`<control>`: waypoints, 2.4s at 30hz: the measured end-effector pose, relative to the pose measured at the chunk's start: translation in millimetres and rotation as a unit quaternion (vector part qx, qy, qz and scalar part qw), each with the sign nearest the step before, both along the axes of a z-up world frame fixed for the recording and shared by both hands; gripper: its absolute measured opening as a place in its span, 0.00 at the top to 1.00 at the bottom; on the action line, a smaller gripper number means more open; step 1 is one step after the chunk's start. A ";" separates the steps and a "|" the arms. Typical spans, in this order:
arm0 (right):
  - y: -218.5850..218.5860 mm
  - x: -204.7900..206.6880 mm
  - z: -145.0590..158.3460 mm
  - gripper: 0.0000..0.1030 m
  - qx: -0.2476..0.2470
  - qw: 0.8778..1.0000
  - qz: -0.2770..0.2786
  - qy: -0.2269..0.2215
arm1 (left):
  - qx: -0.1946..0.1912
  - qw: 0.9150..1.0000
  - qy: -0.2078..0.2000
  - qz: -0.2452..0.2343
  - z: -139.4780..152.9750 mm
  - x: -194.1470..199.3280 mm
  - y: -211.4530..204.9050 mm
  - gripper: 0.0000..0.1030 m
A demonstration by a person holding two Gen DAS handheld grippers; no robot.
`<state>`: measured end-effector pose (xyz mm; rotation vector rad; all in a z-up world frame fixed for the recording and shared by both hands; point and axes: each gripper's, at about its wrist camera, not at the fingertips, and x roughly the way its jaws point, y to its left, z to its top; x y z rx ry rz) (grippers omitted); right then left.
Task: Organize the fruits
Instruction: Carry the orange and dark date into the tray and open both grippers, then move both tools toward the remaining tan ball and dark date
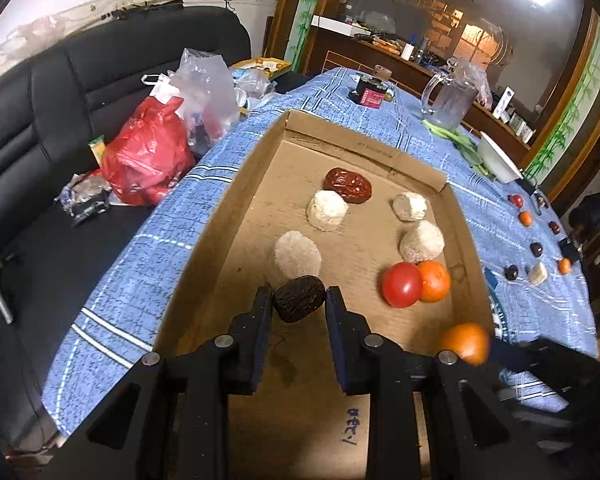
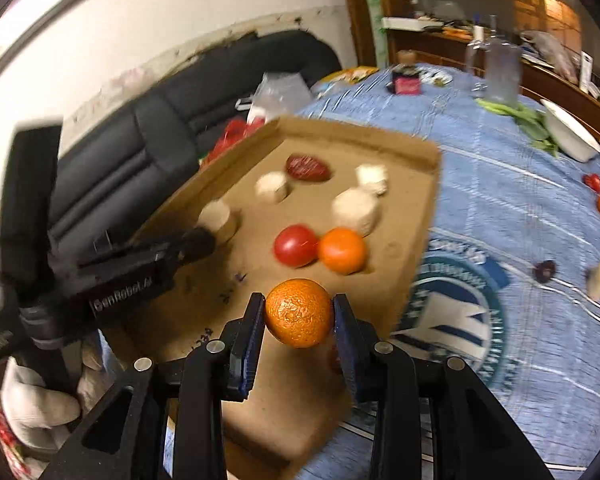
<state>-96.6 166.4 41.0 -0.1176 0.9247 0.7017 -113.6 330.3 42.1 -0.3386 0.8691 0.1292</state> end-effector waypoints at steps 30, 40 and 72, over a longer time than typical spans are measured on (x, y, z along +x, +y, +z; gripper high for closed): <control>-267.9 -62.9 38.8 0.38 0.108 0.949 -0.291 -0.065 | -0.017 0.983 -0.043 -0.175 65.1 -11.5 -189.2 0.20; -310.2 -77.4 33.9 0.35 0.141 0.936 -0.316 -0.059 | 0.015 0.979 -0.036 -0.200 69.5 -23.7 -237.3 0.20; -310.9 -61.9 0.1 0.34 0.116 0.937 -0.330 -0.018 | 0.007 0.974 -0.004 -0.226 34.0 -13.4 -248.4 0.20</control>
